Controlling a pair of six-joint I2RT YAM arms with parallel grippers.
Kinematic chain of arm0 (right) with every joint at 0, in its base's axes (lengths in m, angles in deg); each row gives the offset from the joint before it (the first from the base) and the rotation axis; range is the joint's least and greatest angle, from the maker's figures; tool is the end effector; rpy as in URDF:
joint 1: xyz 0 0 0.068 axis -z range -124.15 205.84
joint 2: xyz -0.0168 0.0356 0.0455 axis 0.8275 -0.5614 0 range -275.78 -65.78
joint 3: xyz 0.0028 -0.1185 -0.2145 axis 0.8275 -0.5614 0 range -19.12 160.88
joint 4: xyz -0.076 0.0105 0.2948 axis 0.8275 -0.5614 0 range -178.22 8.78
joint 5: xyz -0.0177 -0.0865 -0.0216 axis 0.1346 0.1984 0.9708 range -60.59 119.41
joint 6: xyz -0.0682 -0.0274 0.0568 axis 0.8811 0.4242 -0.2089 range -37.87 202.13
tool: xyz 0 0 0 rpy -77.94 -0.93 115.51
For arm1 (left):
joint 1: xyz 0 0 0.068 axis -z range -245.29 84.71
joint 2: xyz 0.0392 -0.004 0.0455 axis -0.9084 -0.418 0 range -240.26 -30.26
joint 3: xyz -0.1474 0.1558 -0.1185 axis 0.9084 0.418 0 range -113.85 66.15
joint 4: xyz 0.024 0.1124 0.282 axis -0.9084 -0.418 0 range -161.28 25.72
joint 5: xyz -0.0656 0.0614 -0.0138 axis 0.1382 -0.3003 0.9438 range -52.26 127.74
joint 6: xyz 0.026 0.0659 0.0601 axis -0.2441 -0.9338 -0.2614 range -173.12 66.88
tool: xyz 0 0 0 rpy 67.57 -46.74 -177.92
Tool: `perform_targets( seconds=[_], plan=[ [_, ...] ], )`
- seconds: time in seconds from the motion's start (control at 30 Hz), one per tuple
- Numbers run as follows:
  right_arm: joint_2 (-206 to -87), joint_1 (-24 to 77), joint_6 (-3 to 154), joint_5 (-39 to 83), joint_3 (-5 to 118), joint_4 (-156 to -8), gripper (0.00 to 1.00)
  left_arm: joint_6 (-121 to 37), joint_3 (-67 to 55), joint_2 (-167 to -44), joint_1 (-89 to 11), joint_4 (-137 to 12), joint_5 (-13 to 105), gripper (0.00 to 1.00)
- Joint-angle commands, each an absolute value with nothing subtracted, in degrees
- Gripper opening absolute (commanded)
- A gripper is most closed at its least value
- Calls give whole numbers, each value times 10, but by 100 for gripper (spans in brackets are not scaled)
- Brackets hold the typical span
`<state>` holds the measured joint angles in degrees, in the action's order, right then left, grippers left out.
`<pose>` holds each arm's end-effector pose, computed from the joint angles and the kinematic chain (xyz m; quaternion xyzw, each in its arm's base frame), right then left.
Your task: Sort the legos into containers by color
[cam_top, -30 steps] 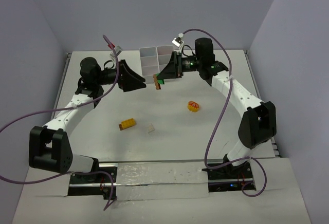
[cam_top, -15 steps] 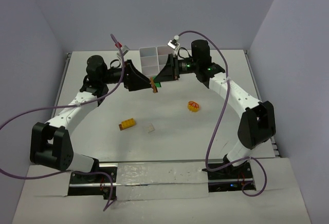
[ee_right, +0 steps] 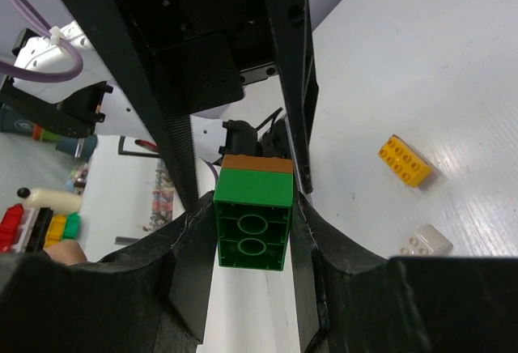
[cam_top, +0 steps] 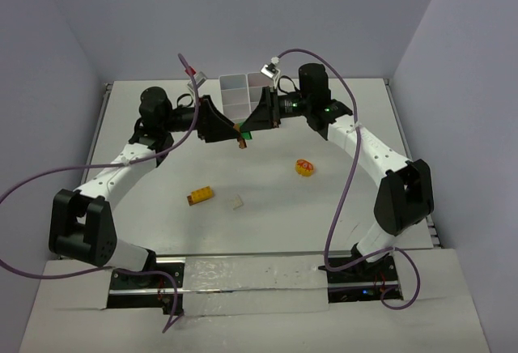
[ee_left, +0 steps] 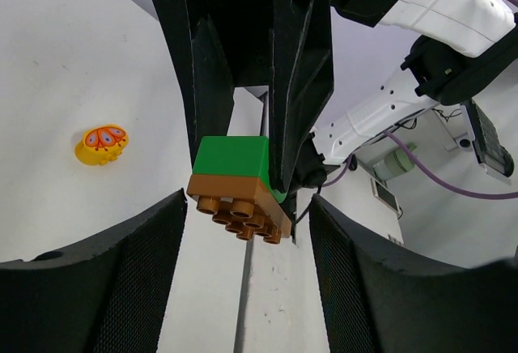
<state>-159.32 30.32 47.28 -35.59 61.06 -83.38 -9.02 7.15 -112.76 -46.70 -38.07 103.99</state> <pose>0.3613 0.2564 0.3103 -0.2695 0.6956 0.6264 0.2261 0.3426 -0.1959 0.2910 0.2581 0.6511 -0.6373 0.3214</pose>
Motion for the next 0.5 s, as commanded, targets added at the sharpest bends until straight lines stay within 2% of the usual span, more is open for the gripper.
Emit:
perform_targets(
  seconds=[0.0, 0.13, 0.33, 0.37, 0.43, 0.47],
  plan=[
    [-1573, 298, 475, -364, 619, -814, 0, -67, 54, -1133, -462, -331, 1060, 62],
    [-1575, 298, 474, -367, 619, -814, 0, -61, 59, -1130, -462, -318, 1066, 46],
    [-1577, 299, 484, -371, 619, -821, 0, -41, 76, -1124, -462, -282, 1078, 33],
    [-1577, 300, 490, -369, 621, -828, 0, -42, 75, -1124, -463, -282, 1079, 29],
    [-1577, 306, 496, -369, 623, -836, 0, -44, 74, -1124, -466, -289, 1083, 8],
    [-1577, 310, 497, -369, 624, -837, 0, -44, 74, -1123, -468, -290, 1083, 2]
  ],
)
